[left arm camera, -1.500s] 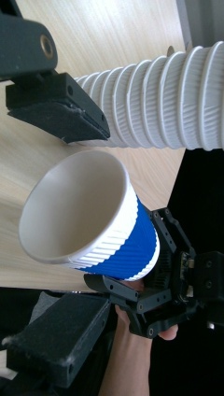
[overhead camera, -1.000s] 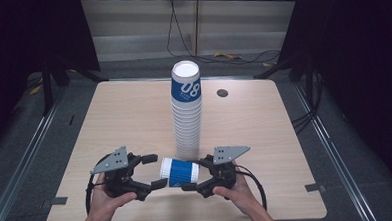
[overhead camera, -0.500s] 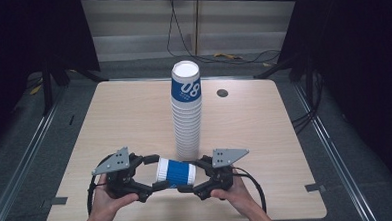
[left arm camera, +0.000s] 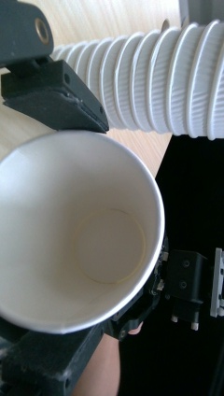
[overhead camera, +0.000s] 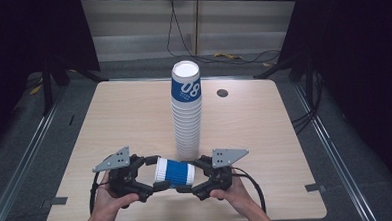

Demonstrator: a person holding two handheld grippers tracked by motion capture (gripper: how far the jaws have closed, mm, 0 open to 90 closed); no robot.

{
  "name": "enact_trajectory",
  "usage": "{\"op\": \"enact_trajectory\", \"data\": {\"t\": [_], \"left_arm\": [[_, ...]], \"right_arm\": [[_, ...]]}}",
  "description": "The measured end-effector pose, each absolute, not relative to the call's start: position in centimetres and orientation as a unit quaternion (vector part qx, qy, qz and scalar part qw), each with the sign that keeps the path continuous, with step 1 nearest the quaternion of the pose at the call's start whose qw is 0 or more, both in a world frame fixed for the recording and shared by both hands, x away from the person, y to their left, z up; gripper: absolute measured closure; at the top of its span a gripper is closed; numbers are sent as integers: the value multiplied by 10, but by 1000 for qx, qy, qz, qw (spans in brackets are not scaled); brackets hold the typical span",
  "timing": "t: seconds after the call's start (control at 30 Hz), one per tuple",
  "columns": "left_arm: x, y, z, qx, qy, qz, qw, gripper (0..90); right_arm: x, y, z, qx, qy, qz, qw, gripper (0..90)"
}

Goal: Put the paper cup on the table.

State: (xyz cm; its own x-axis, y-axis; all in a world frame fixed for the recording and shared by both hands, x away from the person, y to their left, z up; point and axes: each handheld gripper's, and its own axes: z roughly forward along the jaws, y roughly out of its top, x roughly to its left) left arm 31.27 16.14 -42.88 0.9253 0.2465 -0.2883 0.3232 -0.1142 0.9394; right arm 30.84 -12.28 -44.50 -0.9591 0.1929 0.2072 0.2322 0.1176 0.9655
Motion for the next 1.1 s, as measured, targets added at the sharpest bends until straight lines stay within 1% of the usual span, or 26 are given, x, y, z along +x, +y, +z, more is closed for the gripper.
{"op": "enact_trajectory", "data": {"t": [0.1,0.23,0.37,0.57,0.73,0.8,1.03,1.1], "left_arm": [[313,158,-428,750,184,-25,635,110],[316,157,-429,748,187,-41,635,106],[317,158,-428,737,192,-56,645,113],[319,157,-428,745,187,-60,638,118],[320,158,-424,759,171,-70,624,134],[320,158,-423,758,167,-74,626,144],[321,157,-421,766,158,-69,620,155],[320,156,-421,769,157,-64,617,161]], "right_arm": [[309,-124,-444,-141,-745,-652,16,274],[310,-124,-444,-141,-744,-653,18,274],[311,-123,-445,-139,-743,-654,20,274],[312,-123,-445,-135,-744,-654,26,274],[311,-124,-445,-134,-748,-650,34,270],[312,-125,-445,-140,-745,-650,50,269],[312,-126,-445,-142,-751,-643,56,260],[312,-126,-446,-149,-757,-633,58,236]]}}
